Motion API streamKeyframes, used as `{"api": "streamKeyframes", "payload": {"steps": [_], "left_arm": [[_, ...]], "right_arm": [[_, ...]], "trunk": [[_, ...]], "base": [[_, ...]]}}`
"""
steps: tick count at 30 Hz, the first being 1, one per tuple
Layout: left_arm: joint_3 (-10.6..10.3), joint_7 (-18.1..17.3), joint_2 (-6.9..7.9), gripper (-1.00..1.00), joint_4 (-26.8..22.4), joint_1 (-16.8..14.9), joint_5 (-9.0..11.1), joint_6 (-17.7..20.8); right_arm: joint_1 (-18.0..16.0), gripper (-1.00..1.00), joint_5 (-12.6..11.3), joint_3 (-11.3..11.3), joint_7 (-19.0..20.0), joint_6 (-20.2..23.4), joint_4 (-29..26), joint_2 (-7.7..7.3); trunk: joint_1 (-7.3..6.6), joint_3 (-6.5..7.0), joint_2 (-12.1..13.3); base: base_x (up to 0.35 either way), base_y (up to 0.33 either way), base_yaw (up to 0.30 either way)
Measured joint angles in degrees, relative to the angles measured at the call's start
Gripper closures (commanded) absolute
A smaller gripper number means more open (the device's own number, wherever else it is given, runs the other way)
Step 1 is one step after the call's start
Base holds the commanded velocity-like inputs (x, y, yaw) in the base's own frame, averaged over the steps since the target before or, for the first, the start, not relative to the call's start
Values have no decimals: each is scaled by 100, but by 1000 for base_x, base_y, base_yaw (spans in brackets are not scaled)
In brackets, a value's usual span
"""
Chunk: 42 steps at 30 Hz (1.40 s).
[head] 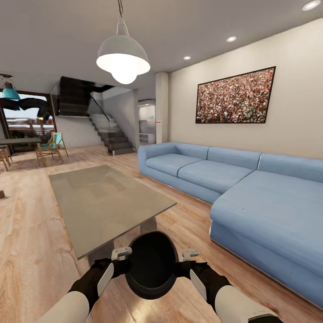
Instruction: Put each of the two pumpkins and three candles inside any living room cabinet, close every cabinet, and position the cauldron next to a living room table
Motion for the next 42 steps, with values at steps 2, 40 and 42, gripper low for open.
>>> {"api": "streamKeyframes", "payload": {"steps": [2, 40, 42], "left_arm": [[0, 0, 0, 100, 0, 0, 1, -1], [-10, -1, 6, 100, -11, -1, 25, -2], [-8, -1, 4, 100, -7, 0, 17, -2]], "right_arm": [[0, 100, 0, 0, -1, -1, 0, 0], [0, 100, -5, 17, -5, 3, -19, 0], [0, 100, -6, 14, -4, 1, -12, 0]], "trunk": [[0, 0, 0], [65, -551, -34], [65, -547, -34]], "base": [[13, -10, 0], [0, 0, 0], [0, 0, 16]]}}
